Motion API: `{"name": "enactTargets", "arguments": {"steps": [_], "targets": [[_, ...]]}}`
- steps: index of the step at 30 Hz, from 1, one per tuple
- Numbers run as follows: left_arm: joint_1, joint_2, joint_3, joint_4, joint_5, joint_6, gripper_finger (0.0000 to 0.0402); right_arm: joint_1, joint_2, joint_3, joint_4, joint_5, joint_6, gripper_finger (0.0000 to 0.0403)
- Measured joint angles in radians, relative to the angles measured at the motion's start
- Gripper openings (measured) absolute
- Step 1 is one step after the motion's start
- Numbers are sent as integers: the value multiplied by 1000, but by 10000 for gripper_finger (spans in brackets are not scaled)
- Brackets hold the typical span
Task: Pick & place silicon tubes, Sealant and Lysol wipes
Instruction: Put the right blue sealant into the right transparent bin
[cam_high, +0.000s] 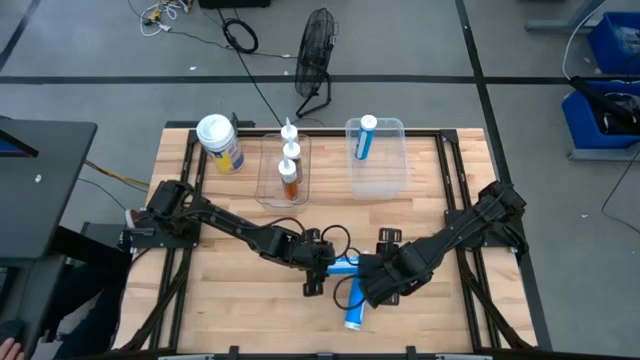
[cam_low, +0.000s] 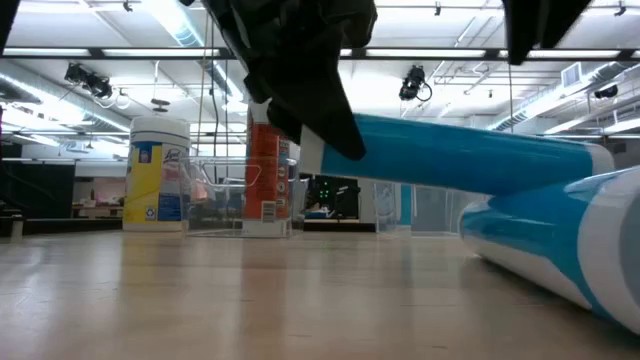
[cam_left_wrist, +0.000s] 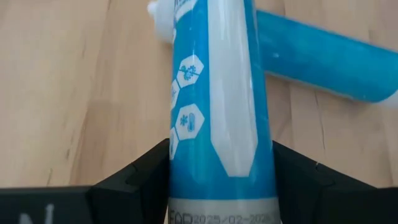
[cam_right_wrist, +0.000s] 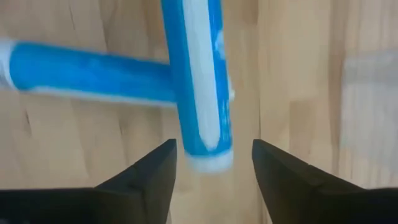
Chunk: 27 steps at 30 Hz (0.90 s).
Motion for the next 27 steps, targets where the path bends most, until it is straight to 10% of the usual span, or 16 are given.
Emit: {"name": "enactTargets", "arguments": {"steps": [8, 27], "targets": [[-5, 0, 1, -9, 13, 5, 223, 75, -1, -42, 23, 181, 114, 201], [-12, 0, -11, -27, 12, 14, 223, 215, -3, -298, 88, 215, 417, 201]]}}
